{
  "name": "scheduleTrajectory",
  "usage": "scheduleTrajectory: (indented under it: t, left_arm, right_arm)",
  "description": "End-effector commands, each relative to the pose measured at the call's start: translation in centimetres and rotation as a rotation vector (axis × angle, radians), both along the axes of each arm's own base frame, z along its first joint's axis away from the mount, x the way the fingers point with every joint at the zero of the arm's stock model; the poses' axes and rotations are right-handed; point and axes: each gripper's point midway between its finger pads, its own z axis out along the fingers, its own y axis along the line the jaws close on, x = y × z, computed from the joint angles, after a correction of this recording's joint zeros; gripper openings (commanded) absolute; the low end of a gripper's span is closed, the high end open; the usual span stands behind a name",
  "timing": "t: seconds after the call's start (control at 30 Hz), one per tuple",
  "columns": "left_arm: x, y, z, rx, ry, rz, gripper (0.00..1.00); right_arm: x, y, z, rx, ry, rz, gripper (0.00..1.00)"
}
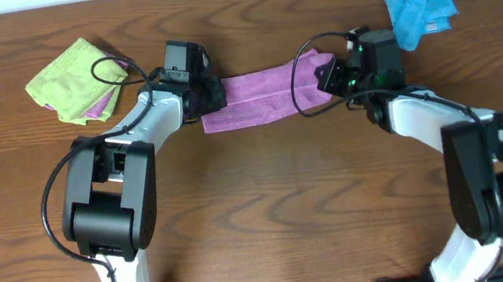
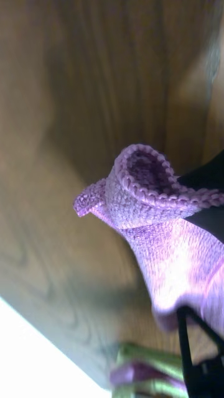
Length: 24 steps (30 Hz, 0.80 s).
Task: Fold the cloth
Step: 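Hold the left end and fold the right end toward the left gripper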
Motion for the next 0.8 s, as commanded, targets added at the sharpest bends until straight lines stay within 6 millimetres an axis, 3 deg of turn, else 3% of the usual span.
scheduleTrajectory:
  t: [0.0, 0.5, 0.77]
  left_arm:
    - [-0.1, 0.7, -1.1, 0.029, 0.022, 0.007, 0.06]
    - [-0.1, 0.7, -1.0, 0.028, 0.022, 0.007, 0.06]
    - [0.2, 0.8, -0.4, 0.025, 0.009, 0.011, 0.06]
  right_arm:
    - [-0.4, 1.6, 1.8, 0.016, -0.042, 0.061, 0.01]
    - [0.2, 9.9, 7.2, 0.023, -0.186, 0.199, 0.01]
    - [-0.1, 12.7, 7.4, 0.002, -0.205, 0.223, 0.01]
